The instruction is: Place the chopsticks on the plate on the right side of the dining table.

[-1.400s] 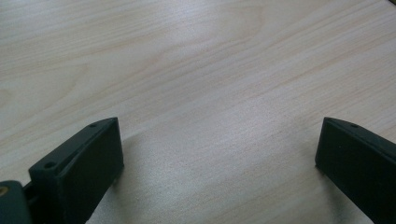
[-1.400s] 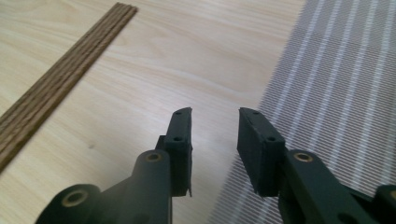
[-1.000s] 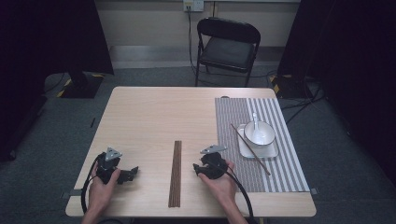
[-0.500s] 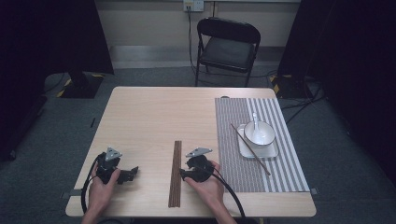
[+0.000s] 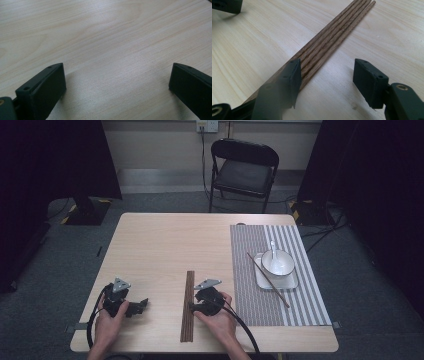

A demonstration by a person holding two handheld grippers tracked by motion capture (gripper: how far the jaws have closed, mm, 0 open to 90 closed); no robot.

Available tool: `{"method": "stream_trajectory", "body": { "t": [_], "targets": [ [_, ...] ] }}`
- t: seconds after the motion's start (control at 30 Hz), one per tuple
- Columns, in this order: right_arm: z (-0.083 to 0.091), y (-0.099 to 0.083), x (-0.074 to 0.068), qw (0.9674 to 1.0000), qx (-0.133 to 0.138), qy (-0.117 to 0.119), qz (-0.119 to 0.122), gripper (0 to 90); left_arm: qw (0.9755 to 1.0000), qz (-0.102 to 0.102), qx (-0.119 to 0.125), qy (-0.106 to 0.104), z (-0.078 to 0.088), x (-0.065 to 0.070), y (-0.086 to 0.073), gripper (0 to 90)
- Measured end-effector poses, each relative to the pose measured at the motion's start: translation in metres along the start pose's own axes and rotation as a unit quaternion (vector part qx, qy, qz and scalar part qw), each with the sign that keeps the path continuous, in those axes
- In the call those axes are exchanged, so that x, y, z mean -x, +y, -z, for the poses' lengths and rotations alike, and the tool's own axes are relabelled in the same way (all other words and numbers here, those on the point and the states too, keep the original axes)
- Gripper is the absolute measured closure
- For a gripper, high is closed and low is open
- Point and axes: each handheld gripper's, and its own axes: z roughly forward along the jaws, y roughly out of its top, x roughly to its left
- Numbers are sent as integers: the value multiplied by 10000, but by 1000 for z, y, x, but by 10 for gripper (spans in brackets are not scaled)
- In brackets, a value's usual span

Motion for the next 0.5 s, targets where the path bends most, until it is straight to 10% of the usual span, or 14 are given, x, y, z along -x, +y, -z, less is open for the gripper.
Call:
{"method": "stream_trajectory", "body": {
  "t": [0.5],
  "targets": [
    [2, -2, 3, 9999, -64, -149, 60, 405, 10000, 1, 0, -1, 0, 0, 0, 3]
  ]
}}
